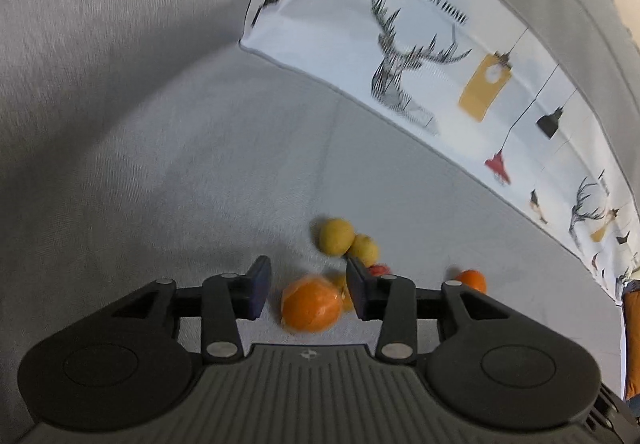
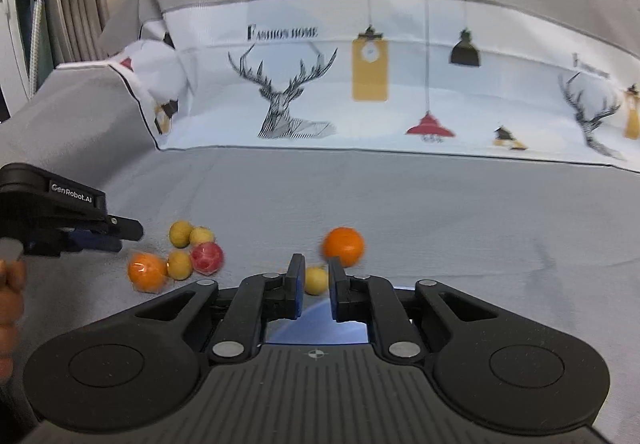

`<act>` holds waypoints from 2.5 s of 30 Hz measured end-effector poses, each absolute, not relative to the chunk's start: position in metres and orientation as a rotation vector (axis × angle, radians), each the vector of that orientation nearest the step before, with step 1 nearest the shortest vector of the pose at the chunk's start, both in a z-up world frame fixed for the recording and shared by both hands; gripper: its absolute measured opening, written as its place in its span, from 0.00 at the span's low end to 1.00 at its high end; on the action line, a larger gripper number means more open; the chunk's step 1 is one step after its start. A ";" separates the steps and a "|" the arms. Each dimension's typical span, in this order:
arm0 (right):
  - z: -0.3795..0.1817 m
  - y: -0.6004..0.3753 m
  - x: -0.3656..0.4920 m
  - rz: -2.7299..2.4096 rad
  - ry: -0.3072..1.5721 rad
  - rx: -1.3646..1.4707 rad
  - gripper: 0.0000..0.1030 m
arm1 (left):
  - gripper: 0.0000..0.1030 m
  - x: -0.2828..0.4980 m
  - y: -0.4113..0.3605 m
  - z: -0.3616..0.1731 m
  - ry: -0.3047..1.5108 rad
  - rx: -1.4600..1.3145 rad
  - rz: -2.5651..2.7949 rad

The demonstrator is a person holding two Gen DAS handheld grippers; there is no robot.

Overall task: Organize fruits
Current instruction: 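Grasp a netted mandarin with the left tool while the right tool grasps a yellow fruit, then carry the netted mandarin and yellow fruit toward the blue plate with both tools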

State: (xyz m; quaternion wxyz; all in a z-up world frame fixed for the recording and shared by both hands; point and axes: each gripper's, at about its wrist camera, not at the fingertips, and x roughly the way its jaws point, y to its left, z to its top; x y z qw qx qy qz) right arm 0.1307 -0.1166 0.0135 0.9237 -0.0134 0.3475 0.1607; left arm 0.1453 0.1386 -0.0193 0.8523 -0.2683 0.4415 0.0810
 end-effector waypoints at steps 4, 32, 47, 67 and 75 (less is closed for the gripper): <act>-0.003 -0.102 0.154 0.318 0.766 -0.037 0.28 | 0.48 0.149 0.139 -0.024 0.956 -0.571 0.173; 0.027 -0.102 0.124 0.370 0.634 -0.036 0.24 | 0.40 0.155 0.135 -0.036 1.062 -0.444 0.208; 0.064 -0.197 -0.002 0.246 0.545 0.129 0.24 | 0.40 0.111 0.079 0.029 0.738 -0.175 0.112; 0.064 -0.214 0.004 0.189 0.539 0.146 0.24 | 0.40 0.031 -0.012 0.054 0.632 0.014 -0.154; 0.062 -0.200 0.006 0.187 0.547 0.100 0.24 | 0.40 0.022 -0.030 0.056 0.623 0.024 -0.231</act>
